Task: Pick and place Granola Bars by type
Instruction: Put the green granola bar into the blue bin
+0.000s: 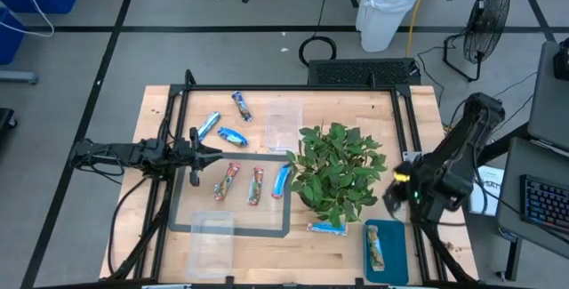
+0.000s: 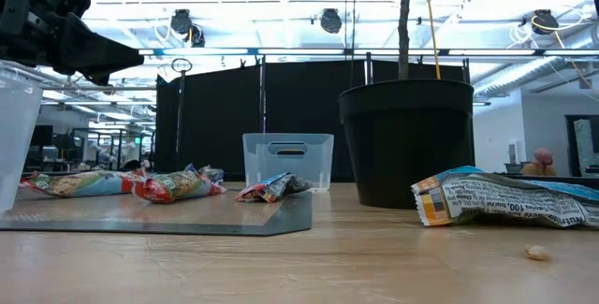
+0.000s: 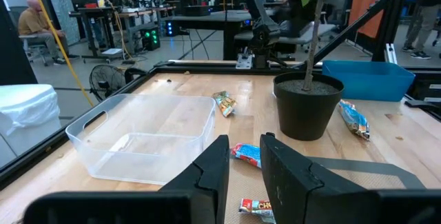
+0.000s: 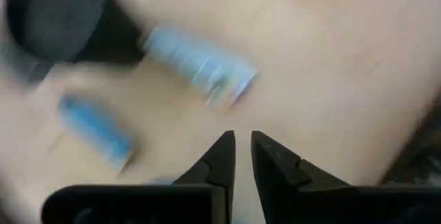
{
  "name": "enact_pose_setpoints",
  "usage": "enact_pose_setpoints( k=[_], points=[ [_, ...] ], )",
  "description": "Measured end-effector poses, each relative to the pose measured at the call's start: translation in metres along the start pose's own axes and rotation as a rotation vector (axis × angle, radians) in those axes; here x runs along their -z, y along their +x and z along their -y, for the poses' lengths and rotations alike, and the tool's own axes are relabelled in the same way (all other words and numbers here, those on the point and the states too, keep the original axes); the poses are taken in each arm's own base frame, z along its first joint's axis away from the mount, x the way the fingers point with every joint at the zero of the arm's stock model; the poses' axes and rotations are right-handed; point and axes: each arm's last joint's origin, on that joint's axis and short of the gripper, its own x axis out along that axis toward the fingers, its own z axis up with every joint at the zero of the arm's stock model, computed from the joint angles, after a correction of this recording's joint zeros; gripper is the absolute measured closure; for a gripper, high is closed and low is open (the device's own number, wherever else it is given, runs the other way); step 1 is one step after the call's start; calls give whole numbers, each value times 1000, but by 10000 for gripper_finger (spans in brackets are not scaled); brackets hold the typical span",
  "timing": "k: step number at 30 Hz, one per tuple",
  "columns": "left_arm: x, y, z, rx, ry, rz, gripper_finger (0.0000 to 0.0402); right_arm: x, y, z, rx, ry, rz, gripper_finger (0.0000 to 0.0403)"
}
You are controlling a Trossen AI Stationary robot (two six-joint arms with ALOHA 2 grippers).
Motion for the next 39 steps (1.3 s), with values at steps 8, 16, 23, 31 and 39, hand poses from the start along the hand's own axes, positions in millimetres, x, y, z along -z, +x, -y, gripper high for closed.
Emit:
enact_pose_setpoints(
  k=[8, 16, 23, 31, 39],
  points=[
    [0, 0, 0, 0, 0, 0, 314, -39, 17, 12, 22, -69, 480, 385],
    [0, 0, 0, 0, 0, 0, 314, -48, 71, 22, 179, -65, 732, 398],
    [0, 0, 0, 0, 0, 0, 314, -59, 100, 20, 236, -209, 689, 399],
    [0, 0, 0, 0, 0, 0, 314, -96, 113, 28, 80, -315, 719, 399],
    [0, 0, 0, 0, 0, 0, 314, -115, 128, 48, -230, -499, 669, 399]
  ],
)
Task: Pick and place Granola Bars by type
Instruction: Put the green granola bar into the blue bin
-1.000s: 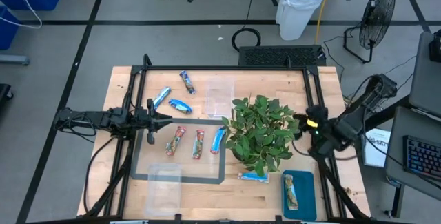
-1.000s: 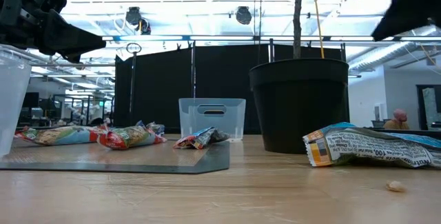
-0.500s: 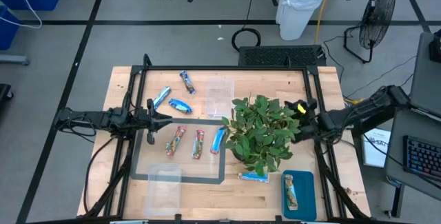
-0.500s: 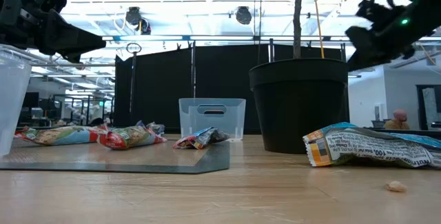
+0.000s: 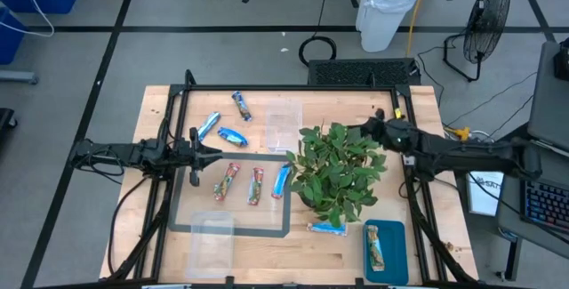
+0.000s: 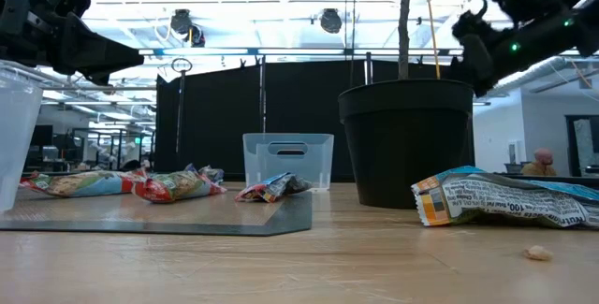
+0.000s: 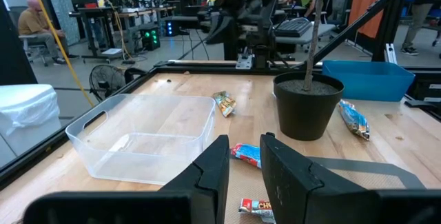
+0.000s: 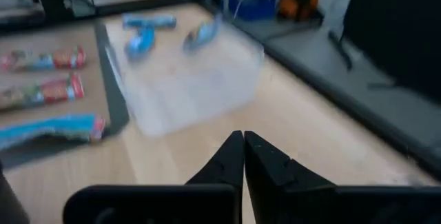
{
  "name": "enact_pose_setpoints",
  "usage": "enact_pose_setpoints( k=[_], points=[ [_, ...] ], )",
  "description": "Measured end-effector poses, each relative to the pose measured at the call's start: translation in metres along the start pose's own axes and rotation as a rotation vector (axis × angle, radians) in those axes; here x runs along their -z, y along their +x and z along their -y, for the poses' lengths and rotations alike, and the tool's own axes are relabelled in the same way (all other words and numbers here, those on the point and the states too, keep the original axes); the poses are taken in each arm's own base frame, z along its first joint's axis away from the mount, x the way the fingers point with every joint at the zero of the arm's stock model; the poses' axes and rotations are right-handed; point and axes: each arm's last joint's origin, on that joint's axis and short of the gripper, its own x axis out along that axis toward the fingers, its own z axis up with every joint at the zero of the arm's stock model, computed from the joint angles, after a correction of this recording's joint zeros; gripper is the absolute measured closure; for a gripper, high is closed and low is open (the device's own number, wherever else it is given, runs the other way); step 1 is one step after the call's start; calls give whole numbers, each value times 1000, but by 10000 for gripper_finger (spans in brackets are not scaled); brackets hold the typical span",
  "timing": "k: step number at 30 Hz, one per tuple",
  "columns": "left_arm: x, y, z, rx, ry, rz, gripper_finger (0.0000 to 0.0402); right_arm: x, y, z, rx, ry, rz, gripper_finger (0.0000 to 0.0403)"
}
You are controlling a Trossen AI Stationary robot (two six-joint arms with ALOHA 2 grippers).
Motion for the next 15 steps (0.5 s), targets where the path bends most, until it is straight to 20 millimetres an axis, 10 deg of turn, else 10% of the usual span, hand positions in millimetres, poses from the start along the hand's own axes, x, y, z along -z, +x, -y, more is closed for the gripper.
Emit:
enact_pose_setpoints(
  k=[15],
  points=[
    [0, 0, 0, 0, 0, 0, 314, 25, 29, 4, -22, 10, -444, 228]
  ],
)
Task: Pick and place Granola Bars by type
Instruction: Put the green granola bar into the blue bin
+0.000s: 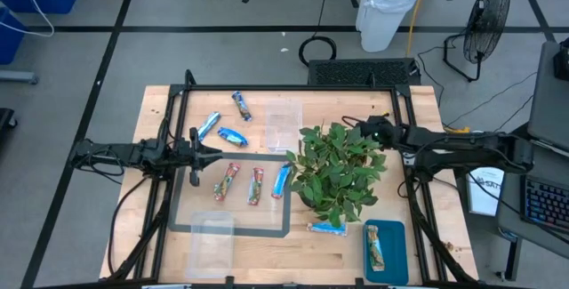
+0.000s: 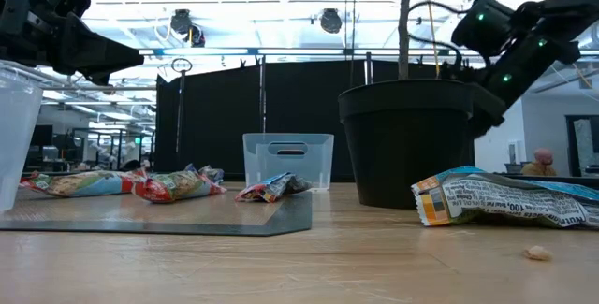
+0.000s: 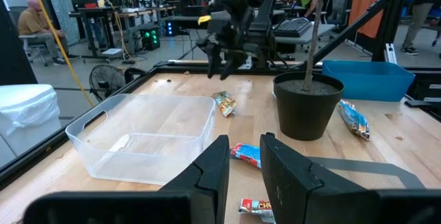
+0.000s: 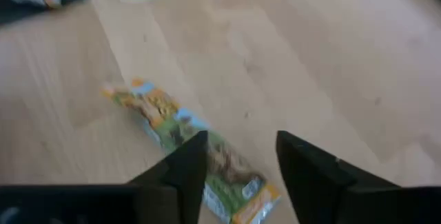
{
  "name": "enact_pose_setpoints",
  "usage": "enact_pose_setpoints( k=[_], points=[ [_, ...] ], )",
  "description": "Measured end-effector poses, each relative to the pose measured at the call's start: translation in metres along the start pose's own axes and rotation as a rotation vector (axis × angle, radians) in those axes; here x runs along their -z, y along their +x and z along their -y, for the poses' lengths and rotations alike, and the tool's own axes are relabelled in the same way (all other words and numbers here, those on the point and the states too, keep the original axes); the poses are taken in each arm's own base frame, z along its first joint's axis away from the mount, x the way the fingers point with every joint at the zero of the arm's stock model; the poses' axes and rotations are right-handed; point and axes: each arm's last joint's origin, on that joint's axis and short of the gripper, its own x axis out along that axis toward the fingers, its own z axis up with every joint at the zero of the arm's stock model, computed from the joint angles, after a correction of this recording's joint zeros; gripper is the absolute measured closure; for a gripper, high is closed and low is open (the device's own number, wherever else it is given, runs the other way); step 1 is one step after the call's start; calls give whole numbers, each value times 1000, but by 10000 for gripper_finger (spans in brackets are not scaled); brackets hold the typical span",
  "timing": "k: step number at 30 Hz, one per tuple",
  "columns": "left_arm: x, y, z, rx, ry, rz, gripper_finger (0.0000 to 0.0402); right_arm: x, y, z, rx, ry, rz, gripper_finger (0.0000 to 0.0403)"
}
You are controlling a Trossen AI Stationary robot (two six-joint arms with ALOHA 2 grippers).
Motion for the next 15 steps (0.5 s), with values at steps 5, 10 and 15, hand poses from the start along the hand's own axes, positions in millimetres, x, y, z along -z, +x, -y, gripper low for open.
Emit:
enact_pose_setpoints(
  k=[5, 10, 15],
  points=[
    [0, 0, 0, 0, 0, 0, 314, 7, 11, 0, 12, 14, -90, 207],
    [0, 0, 0, 0, 0, 0, 314, 13, 20, 0, 21, 13, -162, 225],
    [0, 0, 0, 0, 0, 0, 314, 17, 25, 0, 28, 39, -205, 235]
  ],
)
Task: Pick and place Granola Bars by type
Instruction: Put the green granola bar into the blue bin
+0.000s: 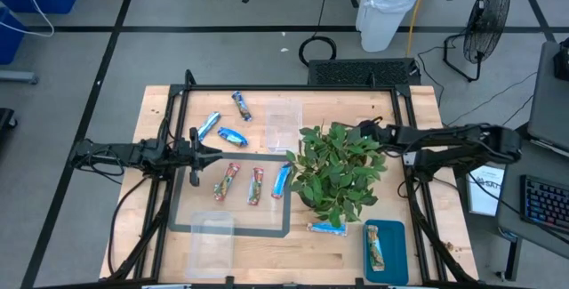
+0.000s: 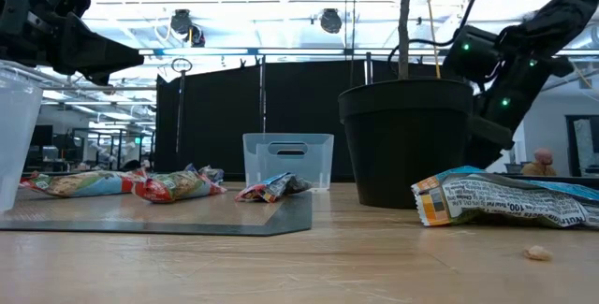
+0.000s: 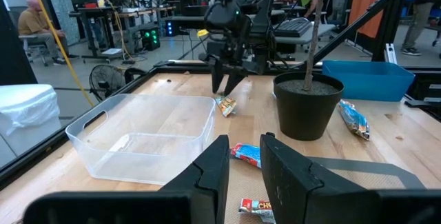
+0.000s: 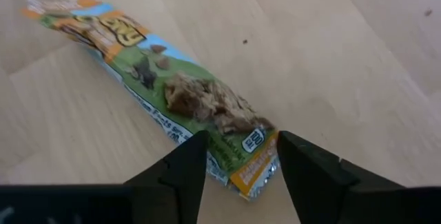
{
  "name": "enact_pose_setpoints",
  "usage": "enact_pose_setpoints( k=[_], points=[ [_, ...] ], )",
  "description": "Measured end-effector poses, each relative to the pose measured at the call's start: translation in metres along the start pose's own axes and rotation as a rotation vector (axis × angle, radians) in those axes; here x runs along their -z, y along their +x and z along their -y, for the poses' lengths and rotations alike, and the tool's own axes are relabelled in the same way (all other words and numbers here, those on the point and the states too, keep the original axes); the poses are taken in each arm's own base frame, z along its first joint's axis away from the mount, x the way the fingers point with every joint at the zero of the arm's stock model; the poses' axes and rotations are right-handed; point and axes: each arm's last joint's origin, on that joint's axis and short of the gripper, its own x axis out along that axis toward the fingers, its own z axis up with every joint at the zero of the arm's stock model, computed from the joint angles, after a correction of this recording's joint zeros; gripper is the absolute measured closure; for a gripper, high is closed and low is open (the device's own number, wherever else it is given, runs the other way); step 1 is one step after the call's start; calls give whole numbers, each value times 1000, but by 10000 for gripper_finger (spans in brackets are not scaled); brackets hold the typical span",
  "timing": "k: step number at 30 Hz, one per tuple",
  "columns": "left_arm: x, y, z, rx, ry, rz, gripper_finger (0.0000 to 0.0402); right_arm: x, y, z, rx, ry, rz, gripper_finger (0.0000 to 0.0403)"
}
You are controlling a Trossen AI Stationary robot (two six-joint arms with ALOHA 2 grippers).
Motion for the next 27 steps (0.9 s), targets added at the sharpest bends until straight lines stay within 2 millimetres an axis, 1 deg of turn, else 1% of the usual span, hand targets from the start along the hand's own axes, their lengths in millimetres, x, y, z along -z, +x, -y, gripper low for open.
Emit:
enact_pose_setpoints(
  k=[7, 11, 14, 16, 19, 25, 27],
  points=[
    [0, 0, 0, 0, 0, 0, 314, 1, 4, 0, 4, -2, -21, 236],
    [0, 0, 0, 0, 0, 0, 314, 1, 5, 0, 6, 26, -24, 237],
    [0, 0, 0, 0, 0, 0, 314, 1, 5, 0, 8, 42, -27, 246],
    [0, 0, 0, 0, 0, 0, 314, 2, 5, 0, 12, 48, -38, 261],
    [0, 0, 0, 0, 0, 0, 314, 5, 4, 1, 21, 47, -65, 294],
    [0, 0, 0, 0, 0, 0, 314, 8, 4, 1, 24, 40, -97, 386],
    [0, 0, 0, 0, 0, 0, 314, 8, 4, 1, 23, 31, -98, 393]
  ],
)
